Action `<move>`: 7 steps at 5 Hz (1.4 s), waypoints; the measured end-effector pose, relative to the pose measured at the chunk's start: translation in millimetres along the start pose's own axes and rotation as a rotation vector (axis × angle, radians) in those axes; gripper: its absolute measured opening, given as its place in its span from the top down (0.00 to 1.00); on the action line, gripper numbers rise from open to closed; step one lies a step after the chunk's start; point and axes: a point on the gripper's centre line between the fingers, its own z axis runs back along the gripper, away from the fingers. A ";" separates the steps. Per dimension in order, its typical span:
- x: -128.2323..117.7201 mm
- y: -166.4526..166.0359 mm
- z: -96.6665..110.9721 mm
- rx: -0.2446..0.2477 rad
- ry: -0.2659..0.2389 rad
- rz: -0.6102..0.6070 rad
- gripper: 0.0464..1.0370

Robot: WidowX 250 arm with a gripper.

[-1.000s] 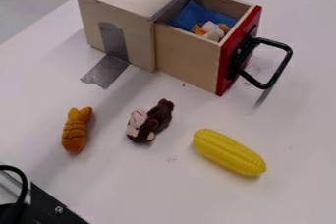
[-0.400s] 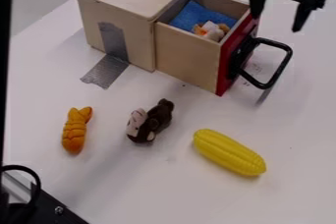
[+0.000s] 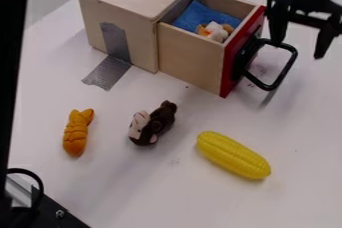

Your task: Close the drawer

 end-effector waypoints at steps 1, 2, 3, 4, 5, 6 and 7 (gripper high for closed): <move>-9.6 3.6 -19.9 0.034 0.054 -0.005 0.04; -16.2 5.5 -33.5 0.082 0.097 -0.008 0.07; -19.2 5.7 -43.5 0.091 0.120 -0.006 0.35; -19.7 10.1 -42.9 0.119 0.124 -0.009 0.66; -22.8 19.0 -44.7 0.142 0.134 0.011 0.87; -28.1 34.3 -44.6 0.166 0.149 0.035 0.92; -28.8 67.6 -40.3 0.182 0.149 0.093 0.93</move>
